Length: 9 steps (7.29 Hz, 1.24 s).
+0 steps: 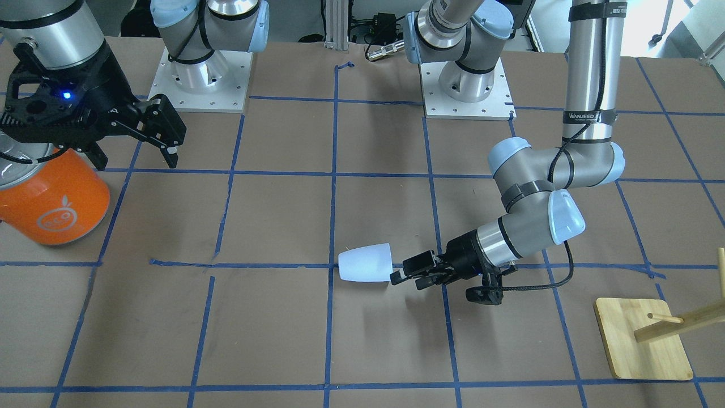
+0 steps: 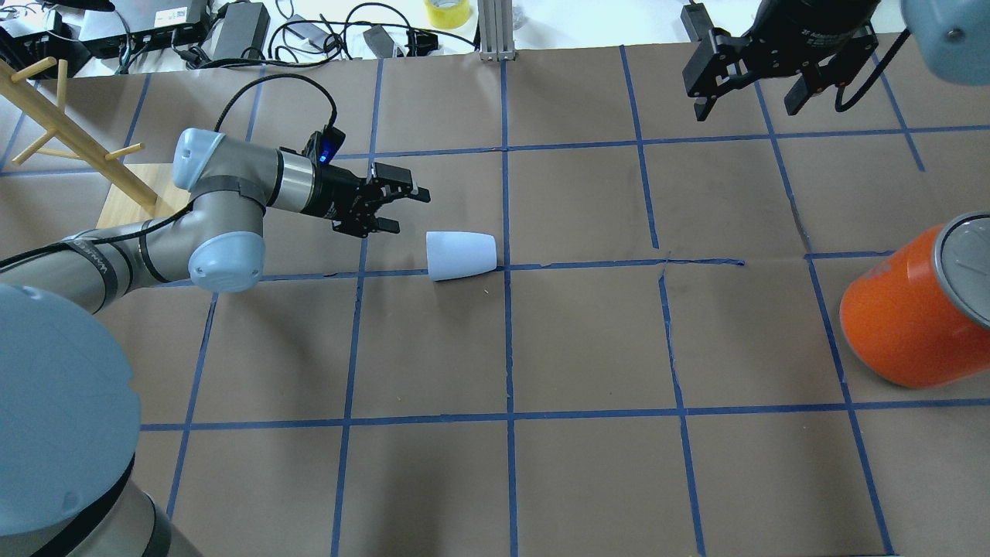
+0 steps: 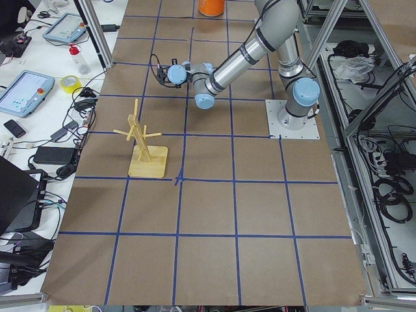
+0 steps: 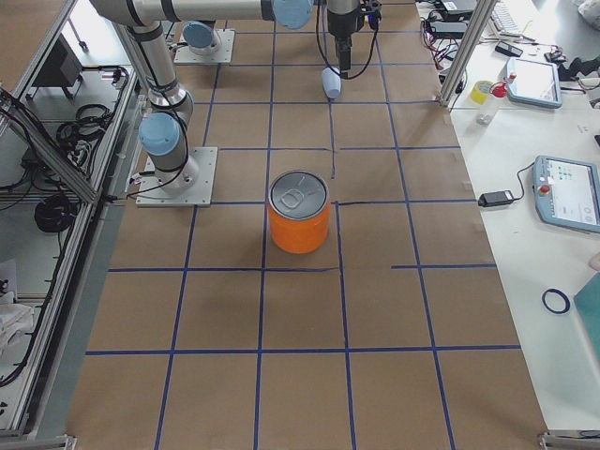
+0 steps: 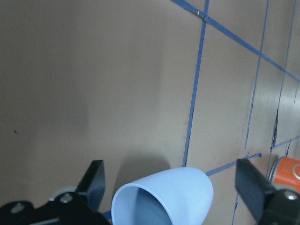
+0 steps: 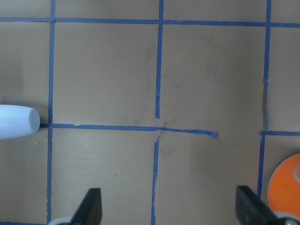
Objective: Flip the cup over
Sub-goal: 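Move the left gripper to the cup's open end and grasp its rim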
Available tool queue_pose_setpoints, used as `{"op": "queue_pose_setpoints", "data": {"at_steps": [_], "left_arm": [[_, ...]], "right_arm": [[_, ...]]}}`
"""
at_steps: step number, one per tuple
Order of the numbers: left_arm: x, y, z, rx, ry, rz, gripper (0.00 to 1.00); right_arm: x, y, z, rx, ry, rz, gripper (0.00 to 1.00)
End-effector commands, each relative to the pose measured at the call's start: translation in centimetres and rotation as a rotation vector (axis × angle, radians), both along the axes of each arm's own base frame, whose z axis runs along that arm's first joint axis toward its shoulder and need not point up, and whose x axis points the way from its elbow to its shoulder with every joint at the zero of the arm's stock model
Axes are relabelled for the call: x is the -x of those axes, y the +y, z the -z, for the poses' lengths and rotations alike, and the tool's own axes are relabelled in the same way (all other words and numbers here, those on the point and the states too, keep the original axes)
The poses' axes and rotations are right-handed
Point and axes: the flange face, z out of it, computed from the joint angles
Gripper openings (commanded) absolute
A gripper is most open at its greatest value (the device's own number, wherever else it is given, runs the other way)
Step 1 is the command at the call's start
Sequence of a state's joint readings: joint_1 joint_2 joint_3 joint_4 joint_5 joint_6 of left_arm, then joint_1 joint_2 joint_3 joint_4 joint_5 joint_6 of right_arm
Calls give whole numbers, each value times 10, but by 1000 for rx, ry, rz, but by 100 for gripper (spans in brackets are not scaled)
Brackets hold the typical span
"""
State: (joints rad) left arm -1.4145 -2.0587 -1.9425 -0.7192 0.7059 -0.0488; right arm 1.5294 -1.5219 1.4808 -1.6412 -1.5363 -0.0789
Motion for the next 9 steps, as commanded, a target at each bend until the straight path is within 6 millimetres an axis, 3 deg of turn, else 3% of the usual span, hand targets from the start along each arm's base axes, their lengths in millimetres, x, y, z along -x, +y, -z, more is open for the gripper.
{"op": "queue_pose_setpoints", "data": {"at_steps": [1, 2, 4, 6, 9], "left_arm": [[9, 18, 6, -27, 48, 7, 100], [15, 24, 10, -39, 51, 14, 99], [25, 30, 9, -39, 46, 35, 72], [34, 32, 2, -27, 36, 51, 55], [32, 26, -5, -6, 24, 51, 0]], "right_arm": [[0, 0, 4, -7, -2, 7, 100], [0, 0, 3, -6, -2, 10, 100], [-1, 1, 4, -14, -1, 10, 100], [-1, -1, 8, -21, -3, 10, 100], [-1, -1, 9, -23, -4, 8, 100]]}}
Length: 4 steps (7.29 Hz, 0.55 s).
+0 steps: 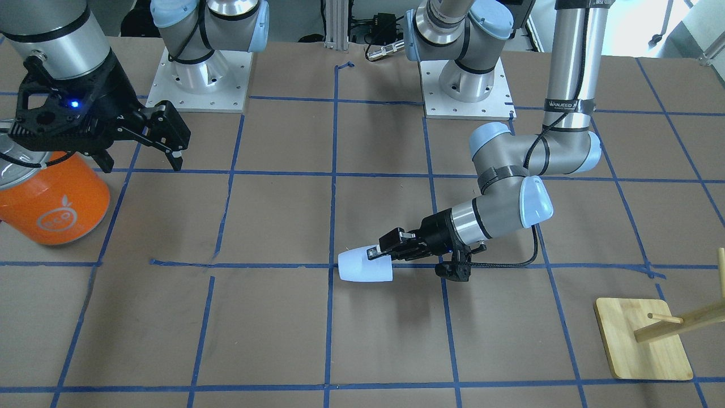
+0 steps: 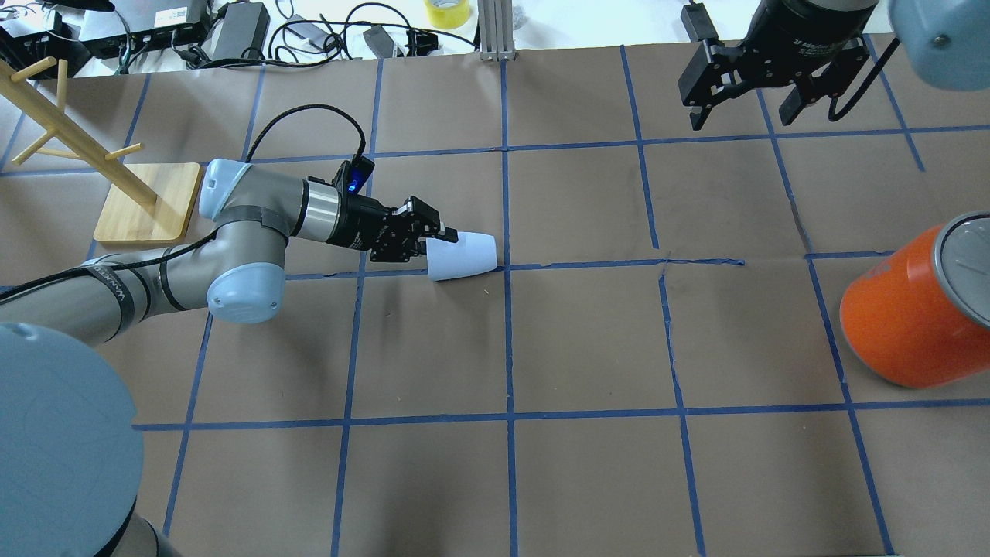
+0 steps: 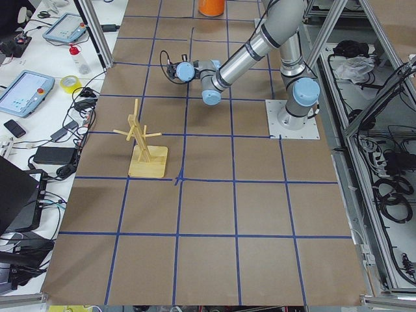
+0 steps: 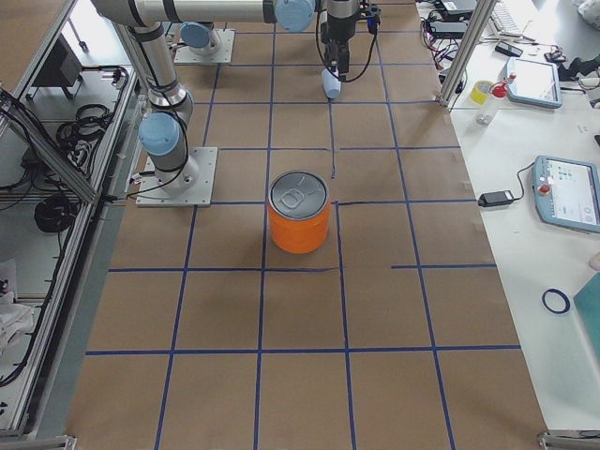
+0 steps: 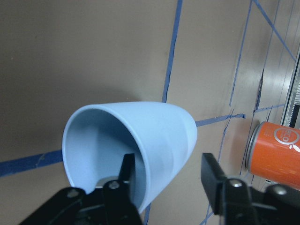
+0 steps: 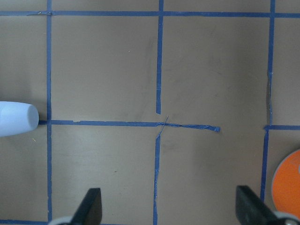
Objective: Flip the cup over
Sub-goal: 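Move the left gripper to the cup's open end and grasp its rim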
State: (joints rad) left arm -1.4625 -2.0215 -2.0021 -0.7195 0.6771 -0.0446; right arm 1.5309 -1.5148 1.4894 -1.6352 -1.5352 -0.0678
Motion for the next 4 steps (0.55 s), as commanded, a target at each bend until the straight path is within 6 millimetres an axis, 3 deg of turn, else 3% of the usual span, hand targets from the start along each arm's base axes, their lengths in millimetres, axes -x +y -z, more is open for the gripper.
{"op": "queue_pose_setpoints", "data": {"at_steps": [1, 3, 4], "left_arm": [[-1, -5, -9, 25, -43, 5, 0], [-3, -6, -27, 50, -82, -4, 0], [-3, -12, -44, 80, -198, -6, 0]], "right_arm": [[0, 0, 3, -7, -3, -2, 100], [0, 1, 5, -8, -1, -1, 100], [0, 1, 5, -7, 3, 1, 100]]}}
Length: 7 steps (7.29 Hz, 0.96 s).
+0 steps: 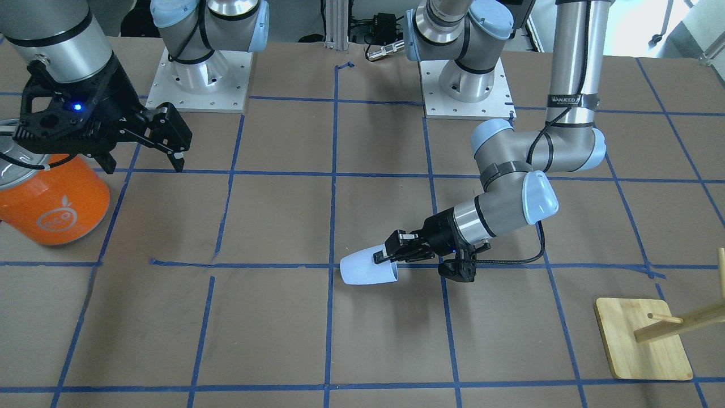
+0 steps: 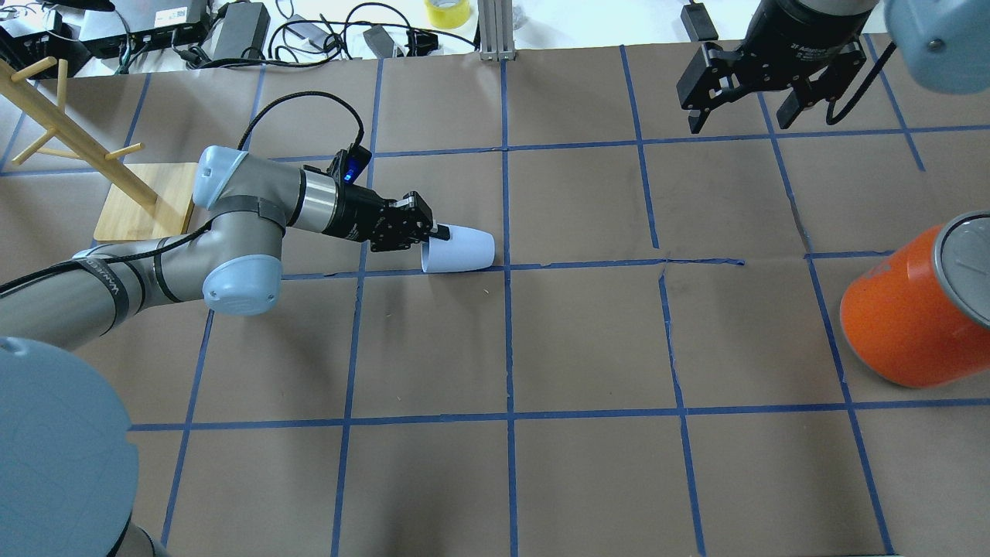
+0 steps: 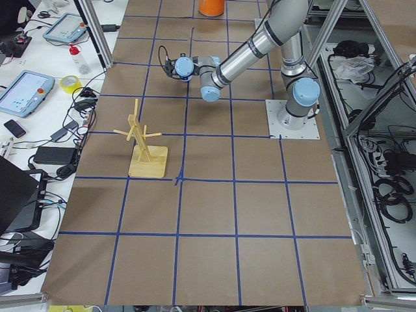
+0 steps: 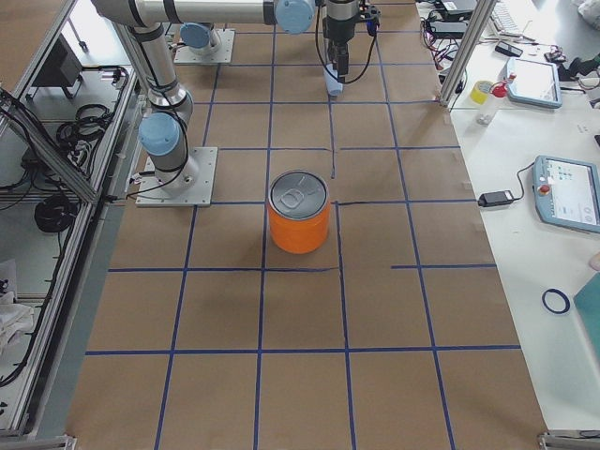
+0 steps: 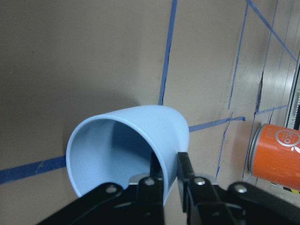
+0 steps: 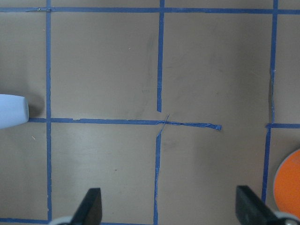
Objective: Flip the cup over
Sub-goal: 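Lift the cup with the left gripper and rotate it upright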
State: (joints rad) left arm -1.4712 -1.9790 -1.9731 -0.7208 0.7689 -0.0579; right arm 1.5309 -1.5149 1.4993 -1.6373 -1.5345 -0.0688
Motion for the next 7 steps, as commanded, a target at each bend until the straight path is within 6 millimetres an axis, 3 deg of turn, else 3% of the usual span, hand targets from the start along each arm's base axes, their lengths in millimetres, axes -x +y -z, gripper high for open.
{"op": "queue_pose_setpoints", "data": {"at_steps": [1, 2, 4, 6, 7], "left_arm": [[11, -15, -43, 44, -208, -14, 0], [24, -26, -74, 26, -356, -4, 0], [17, -50, -137, -40, -505, 8, 0], [-13, -66, -135, -51, -806, -6, 0], [-26, -74, -133, -40, -877, -12, 0]], "right_arm": [[1, 0, 0, 0, 12, 2, 100], [1, 1, -1, 3, 12, 2, 100], [0, 1, -2, 10, 1, 1, 100], [0, 0, -1, 8, 2, -3, 100], [1, -1, -1, 7, 2, -9, 100]]}}
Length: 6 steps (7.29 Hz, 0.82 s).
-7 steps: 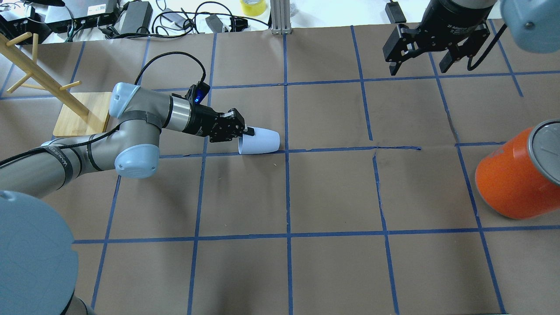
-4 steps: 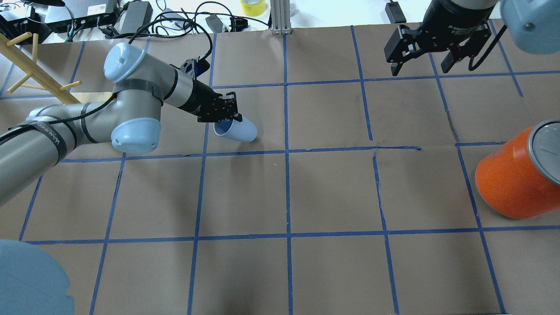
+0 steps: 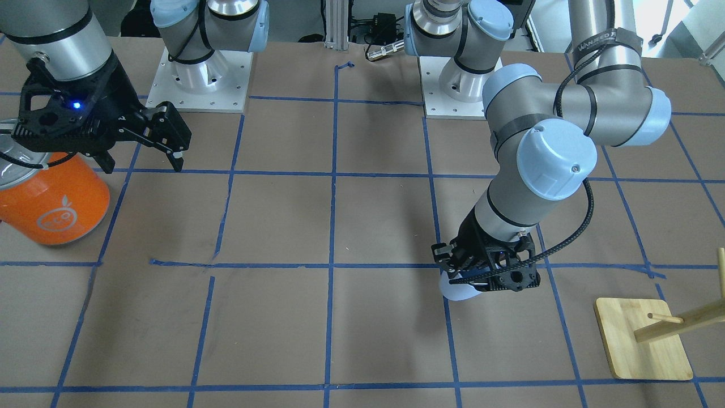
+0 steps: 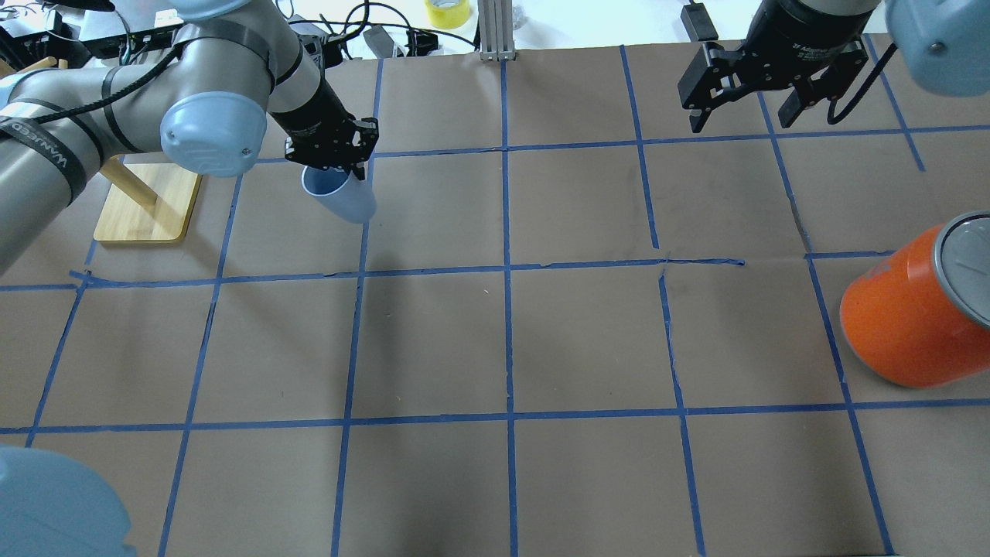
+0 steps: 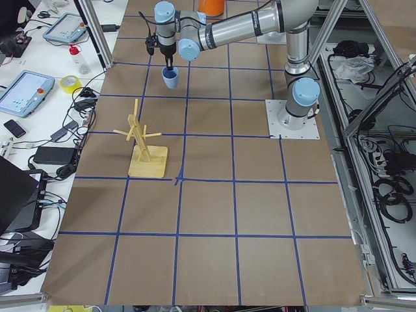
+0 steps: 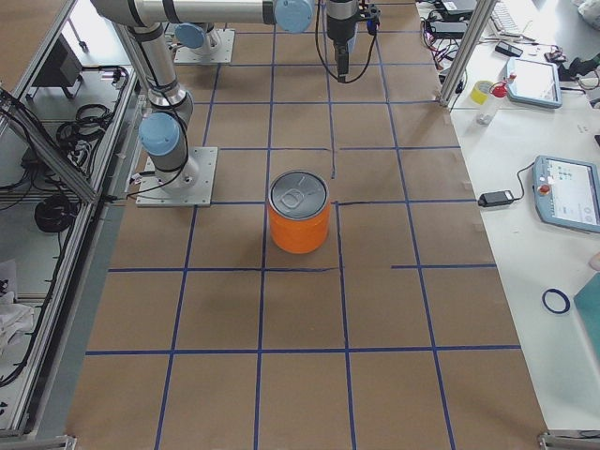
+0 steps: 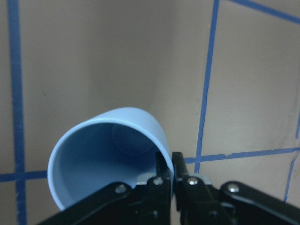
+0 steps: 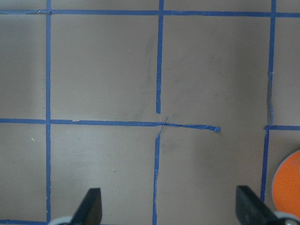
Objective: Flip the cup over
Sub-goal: 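Lift the cup with the left gripper and rotate it upright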
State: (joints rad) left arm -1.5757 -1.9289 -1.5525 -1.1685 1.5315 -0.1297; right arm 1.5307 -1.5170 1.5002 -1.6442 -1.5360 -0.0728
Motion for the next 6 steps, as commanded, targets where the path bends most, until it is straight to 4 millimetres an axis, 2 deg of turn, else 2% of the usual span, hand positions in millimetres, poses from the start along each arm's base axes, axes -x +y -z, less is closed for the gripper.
{"op": "queue_pose_setpoints", "data": {"at_steps": [1, 2, 4, 5, 6], "left_arm": [[-37, -27, 9, 25, -139, 19, 0], [-61, -45, 14, 27, -194, 33, 0], [-64, -73, 40, 13, -189, 16, 0], [-63, -75, 56, -4, -176, -28, 0], [-59, -75, 60, -6, -143, -36, 0]], "right_arm": [[1, -1, 1, -1, 0, -7, 100], [1, 0, 1, -4, 0, -7, 100], [1, -1, 1, -1, 0, -9, 100], [1, -1, 1, -1, 0, -9, 100], [1, -1, 1, -1, 0, -9, 100]]}}
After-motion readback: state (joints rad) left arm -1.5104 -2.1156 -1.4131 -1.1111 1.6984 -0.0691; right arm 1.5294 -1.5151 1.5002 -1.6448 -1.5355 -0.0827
